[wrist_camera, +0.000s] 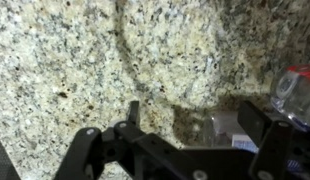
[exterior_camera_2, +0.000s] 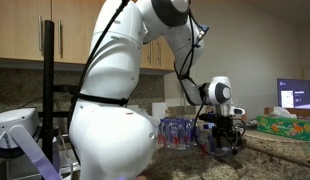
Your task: Move the two bottles upright
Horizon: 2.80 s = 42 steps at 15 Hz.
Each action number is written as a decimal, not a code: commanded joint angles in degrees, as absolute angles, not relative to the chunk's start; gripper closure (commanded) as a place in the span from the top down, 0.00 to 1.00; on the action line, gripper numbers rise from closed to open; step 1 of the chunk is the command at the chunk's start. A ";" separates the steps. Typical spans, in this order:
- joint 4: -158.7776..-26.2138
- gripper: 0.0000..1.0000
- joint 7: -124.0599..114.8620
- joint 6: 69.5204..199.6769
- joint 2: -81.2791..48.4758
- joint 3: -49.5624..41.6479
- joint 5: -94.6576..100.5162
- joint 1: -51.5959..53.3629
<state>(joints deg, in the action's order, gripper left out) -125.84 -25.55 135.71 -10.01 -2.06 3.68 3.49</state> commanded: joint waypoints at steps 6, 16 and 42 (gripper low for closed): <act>-114.45 1.00 -37.64 142.29 -28.43 -4.57 6.14 9.37; -107.91 1.00 -37.09 135.62 -31.12 -3.69 3.39 10.51; -99.38 1.00 -38.22 116.49 -32.52 1.87 1.78 12.55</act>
